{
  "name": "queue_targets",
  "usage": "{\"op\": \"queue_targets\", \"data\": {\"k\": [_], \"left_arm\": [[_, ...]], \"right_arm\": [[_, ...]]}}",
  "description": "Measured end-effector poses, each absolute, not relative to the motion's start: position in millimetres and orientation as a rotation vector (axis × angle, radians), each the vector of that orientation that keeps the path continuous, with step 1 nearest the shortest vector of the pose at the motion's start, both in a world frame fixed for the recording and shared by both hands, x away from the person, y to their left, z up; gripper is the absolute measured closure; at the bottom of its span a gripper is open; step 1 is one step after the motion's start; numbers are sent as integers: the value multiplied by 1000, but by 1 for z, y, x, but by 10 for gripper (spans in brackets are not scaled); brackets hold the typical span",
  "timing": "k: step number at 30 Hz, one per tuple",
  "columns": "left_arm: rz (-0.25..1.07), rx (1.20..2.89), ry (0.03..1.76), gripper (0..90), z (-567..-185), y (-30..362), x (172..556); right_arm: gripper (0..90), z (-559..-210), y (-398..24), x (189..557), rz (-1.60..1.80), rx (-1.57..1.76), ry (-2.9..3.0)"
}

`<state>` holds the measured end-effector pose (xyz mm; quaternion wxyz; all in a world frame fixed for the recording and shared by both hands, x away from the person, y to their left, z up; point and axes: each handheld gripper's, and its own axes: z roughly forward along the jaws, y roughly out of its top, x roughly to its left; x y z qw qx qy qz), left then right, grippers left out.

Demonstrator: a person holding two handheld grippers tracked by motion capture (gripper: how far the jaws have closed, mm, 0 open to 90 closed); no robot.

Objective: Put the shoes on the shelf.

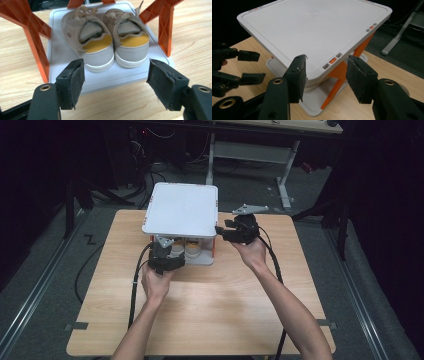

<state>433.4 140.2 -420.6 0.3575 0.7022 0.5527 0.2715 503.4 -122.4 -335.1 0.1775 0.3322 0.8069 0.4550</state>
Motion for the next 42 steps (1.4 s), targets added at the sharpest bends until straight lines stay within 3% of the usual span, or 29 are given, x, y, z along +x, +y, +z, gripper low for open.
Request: {"op": "queue_targets", "data": {"k": [42], "left_arm": [[700, 1714, 1315, 286, -377, 165, 380]], "right_arm": [[488, -342, -242, 443, 1349, 1045, 2119]]}}
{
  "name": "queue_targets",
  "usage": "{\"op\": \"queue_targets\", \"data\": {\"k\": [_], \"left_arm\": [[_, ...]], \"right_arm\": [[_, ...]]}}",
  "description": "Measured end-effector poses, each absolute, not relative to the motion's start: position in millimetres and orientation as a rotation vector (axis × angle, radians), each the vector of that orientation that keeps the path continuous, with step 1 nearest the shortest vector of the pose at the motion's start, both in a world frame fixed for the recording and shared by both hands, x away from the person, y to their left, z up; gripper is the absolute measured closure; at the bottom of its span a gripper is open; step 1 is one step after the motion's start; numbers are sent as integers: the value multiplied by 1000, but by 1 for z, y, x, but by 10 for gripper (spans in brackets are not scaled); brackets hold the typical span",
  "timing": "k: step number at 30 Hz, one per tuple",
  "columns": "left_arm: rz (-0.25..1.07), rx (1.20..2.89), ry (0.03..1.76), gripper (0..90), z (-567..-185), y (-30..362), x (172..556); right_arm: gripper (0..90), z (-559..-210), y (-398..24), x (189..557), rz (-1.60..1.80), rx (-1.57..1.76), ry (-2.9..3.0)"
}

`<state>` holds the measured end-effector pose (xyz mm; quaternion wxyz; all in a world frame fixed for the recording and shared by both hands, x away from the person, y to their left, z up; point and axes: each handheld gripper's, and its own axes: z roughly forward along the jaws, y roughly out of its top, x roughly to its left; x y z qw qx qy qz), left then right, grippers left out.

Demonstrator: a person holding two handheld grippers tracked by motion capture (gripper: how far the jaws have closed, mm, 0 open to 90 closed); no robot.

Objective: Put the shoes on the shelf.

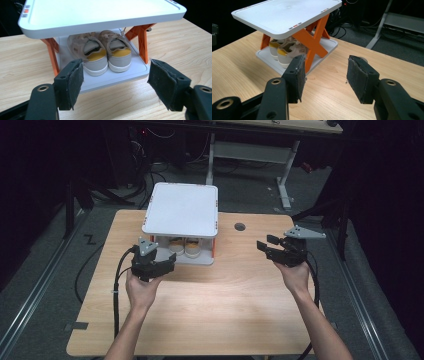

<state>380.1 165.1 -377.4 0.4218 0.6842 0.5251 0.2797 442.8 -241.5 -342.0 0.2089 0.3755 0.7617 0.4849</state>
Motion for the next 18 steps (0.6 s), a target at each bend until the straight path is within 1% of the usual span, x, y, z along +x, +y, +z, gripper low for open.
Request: {"op": "queue_targets", "data": {"k": [8, 18], "left_arm": [[700, 1694, 1302, 287, -372, 173, 369], [695, 1683, 1314, 289, -376, 183, 357]], "right_arm": [[486, -344, -257, 431, 1366, 1059, 2112], [486, -356, -280, 413, 1397, 1118, 2093]]}}
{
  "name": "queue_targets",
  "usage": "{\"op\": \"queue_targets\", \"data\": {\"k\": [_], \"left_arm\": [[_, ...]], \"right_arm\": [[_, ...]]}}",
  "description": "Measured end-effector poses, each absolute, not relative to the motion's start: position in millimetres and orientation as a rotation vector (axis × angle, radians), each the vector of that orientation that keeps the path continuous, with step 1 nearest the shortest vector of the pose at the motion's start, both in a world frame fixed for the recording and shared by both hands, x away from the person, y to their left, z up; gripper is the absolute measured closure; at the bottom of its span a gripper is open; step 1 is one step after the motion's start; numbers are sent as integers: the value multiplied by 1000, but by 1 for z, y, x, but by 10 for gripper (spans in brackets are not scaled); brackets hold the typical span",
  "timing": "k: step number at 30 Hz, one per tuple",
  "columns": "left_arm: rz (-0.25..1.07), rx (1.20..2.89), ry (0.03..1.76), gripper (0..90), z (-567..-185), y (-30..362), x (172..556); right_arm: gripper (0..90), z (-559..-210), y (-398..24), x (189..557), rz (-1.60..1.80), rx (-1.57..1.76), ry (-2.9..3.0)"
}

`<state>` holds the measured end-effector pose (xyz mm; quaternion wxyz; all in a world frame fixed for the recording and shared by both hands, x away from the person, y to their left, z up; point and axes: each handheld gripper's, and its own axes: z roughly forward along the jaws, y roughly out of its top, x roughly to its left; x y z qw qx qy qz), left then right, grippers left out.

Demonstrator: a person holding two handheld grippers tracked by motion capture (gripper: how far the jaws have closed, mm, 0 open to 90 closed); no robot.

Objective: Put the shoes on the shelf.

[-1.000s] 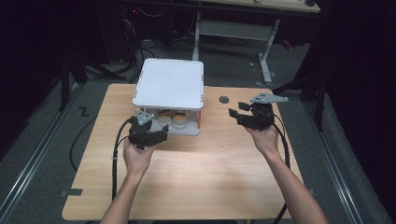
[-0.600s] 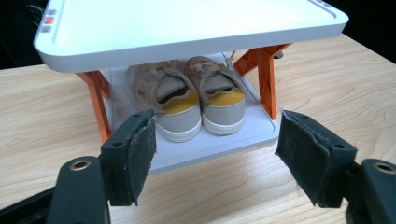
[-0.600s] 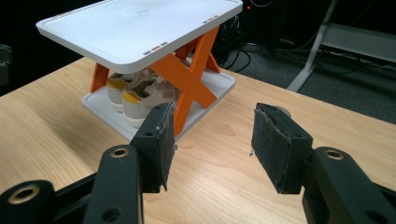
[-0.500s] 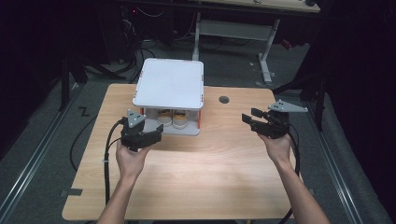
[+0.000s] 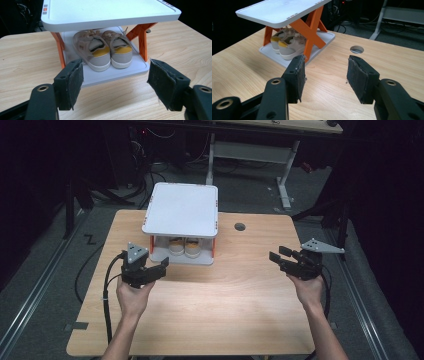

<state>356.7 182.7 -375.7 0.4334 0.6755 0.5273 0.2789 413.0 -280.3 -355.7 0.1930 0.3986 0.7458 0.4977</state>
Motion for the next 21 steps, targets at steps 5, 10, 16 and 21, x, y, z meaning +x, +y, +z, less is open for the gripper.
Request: {"op": "queue_targets", "data": {"k": [5, 10, 16, 21], "left_arm": [[693, 1681, 1317, 288, -377, 186, 352], [682, 1675, 1321, 288, -381, 188, 348], [674, 1687, 1327, 287, -388, 189, 343], [660, 1683, 1342, 287, -395, 190, 339]], "right_arm": [[485, -362, -288, 403, 1381, 1131, 2079], [485, -368, -296, 395, 1380, 1150, 2068], [483, -377, -304, 386, 1366, 1169, 2057], [480, -387, -311, 380, 1357, 1197, 2054]]}}
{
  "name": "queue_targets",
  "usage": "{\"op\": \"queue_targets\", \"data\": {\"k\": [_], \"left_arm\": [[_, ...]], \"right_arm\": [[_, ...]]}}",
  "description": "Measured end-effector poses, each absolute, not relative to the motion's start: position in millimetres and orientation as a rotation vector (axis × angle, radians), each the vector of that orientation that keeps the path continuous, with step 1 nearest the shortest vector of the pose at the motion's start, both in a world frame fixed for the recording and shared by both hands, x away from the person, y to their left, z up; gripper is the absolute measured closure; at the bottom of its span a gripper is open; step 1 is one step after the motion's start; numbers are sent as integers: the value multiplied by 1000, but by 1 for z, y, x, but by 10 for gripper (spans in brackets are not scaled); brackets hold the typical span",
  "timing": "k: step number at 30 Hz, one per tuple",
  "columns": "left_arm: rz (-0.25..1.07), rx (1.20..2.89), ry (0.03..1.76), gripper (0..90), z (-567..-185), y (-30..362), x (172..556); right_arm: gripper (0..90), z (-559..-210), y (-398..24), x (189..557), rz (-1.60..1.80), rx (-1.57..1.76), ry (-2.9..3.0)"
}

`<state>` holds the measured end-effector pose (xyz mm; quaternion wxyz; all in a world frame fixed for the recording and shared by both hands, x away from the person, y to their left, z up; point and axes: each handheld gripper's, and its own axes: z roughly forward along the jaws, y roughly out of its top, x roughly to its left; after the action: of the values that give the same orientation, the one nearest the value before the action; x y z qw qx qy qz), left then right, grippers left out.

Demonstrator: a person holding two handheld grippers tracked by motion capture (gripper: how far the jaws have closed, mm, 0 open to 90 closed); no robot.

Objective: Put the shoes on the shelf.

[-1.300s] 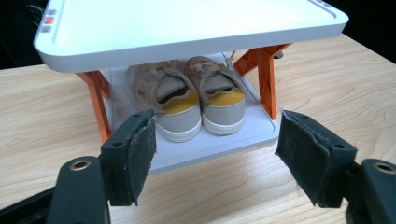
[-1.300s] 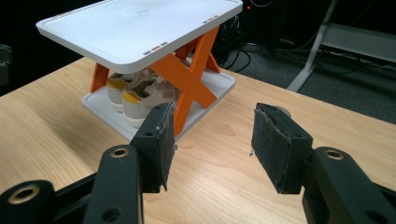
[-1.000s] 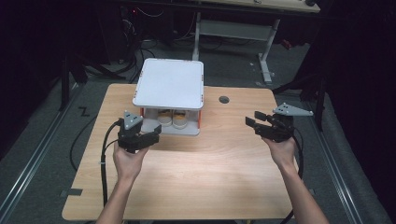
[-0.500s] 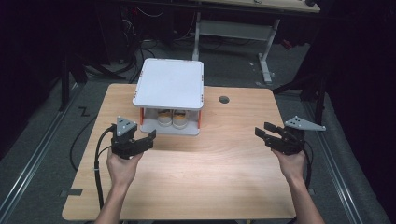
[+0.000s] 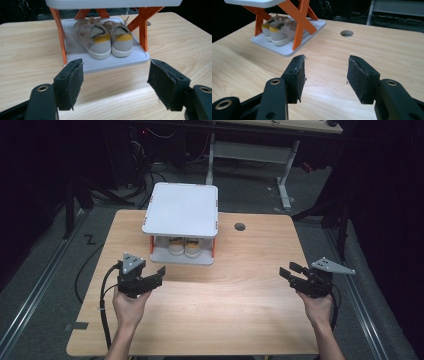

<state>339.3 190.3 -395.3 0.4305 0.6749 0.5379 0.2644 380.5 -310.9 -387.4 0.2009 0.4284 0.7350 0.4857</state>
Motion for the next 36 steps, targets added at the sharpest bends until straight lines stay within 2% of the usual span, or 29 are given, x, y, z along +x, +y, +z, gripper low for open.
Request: {"op": "queue_targets", "data": {"k": [18, 36], "left_arm": [[597, 1712, 1423, 286, -430, 196, 339], [581, 1751, 1522, 284, -467, 200, 354]], "right_arm": [[473, -425, -330, 376, 1301, 1331, 2040], [474, -459, -325, 395, 1139, 1398, 2073]]}}
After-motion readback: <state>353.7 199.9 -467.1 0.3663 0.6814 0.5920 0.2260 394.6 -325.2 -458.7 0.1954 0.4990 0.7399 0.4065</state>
